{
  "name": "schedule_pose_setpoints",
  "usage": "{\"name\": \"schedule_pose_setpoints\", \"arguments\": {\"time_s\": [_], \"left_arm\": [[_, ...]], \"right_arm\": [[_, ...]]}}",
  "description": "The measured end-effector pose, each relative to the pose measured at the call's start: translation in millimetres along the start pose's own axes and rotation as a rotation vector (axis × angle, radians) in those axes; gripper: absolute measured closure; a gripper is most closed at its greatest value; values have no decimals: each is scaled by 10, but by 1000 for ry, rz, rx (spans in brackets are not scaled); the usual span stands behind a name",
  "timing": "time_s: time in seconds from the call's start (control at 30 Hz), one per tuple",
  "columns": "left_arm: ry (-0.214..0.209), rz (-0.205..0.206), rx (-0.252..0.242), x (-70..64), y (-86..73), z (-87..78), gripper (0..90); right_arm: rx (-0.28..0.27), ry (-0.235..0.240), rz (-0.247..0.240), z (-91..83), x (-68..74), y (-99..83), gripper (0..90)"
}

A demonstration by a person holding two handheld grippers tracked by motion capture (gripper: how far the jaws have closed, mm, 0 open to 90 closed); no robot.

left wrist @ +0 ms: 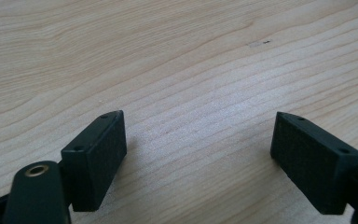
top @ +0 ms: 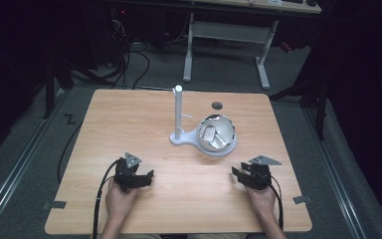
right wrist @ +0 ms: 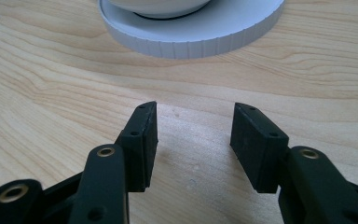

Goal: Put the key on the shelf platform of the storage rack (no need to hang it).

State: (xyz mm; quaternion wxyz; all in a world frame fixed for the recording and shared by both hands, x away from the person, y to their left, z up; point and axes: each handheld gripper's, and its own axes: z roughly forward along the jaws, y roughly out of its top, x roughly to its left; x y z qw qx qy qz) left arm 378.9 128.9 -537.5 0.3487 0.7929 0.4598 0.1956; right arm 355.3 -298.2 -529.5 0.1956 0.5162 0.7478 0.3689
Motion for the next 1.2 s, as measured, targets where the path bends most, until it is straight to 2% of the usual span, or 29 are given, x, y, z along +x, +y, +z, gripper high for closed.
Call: {"name": "schedule_pose_setpoints", "arguments": {"time_s": [0.4, 0.63, 0.73, 0.8, 1.2], "left_arm": [[0, 0, 0, 0, 0, 0, 187], [0, -1, 0, -2, -1, -1, 187], [-1, -2, 0, -3, -2, -1, 187], [-1, -2, 0, -3, -2, -2, 187], [0, 1, 0, -1, -1, -2, 187]], "right_arm": [[20, -20, -8, 19, -1, -1, 504], [29, -47, -46, 34, 42, 3, 481], [35, -78, -89, 50, 89, 7, 456], [39, -73, -76, 56, 82, 15, 444], [39, -75, -81, 64, 83, 20, 436]]}}
